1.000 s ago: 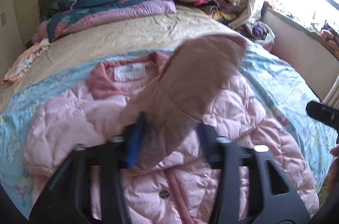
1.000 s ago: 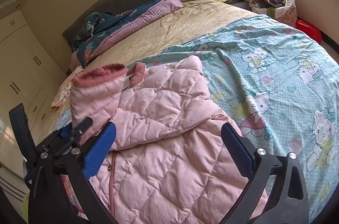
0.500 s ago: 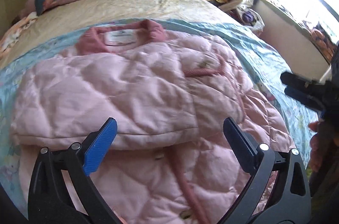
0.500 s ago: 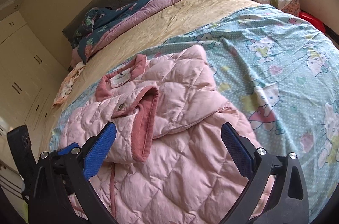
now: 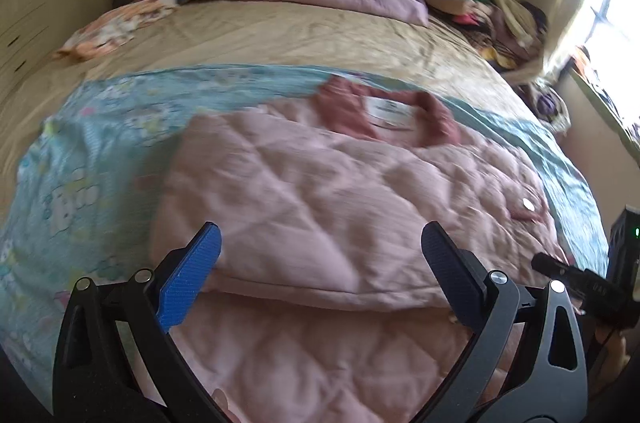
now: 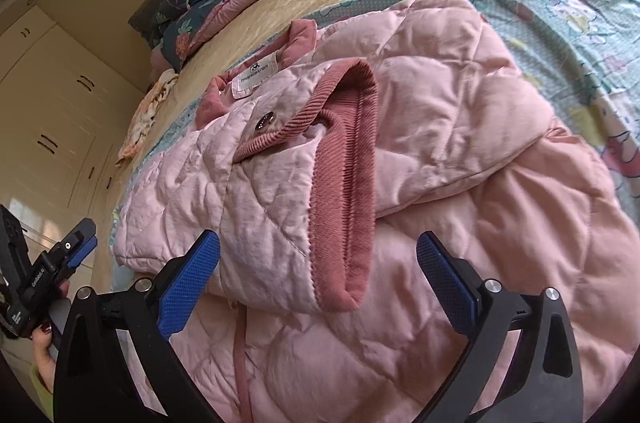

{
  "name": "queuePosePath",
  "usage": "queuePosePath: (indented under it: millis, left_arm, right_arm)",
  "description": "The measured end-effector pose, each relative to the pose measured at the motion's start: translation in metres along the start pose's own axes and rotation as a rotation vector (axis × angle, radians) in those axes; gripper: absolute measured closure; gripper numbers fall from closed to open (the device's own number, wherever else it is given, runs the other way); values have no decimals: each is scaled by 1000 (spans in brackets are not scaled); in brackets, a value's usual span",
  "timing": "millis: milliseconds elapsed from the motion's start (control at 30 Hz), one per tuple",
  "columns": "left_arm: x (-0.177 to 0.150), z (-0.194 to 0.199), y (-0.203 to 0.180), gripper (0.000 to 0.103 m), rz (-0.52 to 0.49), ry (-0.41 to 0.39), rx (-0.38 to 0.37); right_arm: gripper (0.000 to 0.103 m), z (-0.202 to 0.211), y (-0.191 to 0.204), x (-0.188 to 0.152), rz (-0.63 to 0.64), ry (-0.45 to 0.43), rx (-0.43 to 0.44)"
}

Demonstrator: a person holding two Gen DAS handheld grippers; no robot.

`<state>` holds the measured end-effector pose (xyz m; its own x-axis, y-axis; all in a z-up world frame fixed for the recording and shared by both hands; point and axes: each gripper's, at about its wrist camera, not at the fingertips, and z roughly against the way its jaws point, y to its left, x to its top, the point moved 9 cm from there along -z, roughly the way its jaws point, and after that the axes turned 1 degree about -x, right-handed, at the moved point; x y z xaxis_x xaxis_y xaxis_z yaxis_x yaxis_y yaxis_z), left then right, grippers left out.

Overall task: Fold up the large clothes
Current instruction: 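Lower the sleeve onto the jacket front and open the left gripper, then grasp the folded sleeve's ribbed cuff with the right gripper, straighten it, release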

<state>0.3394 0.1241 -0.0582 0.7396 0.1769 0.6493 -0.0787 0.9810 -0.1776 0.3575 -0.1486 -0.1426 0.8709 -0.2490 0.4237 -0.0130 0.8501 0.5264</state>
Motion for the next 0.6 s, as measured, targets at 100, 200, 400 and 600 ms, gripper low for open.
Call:
queuePosePath:
  millis: [100,200,400,600]
  left_arm:
    - [3,1,20,9,43,5,15]
    - [5,3,33,9,79,4,15]
    - [12,7,44,9,93,-8,22]
    - [17,0,43,9,91,5,9]
  right_arm:
    - [64,-3,8,3,37,-4,15]
    - [81,11,25,12,136,-53,16]
    - [85,55,65,53,333,-187,16]
    - [85,60,60,79,383,-207,-47]
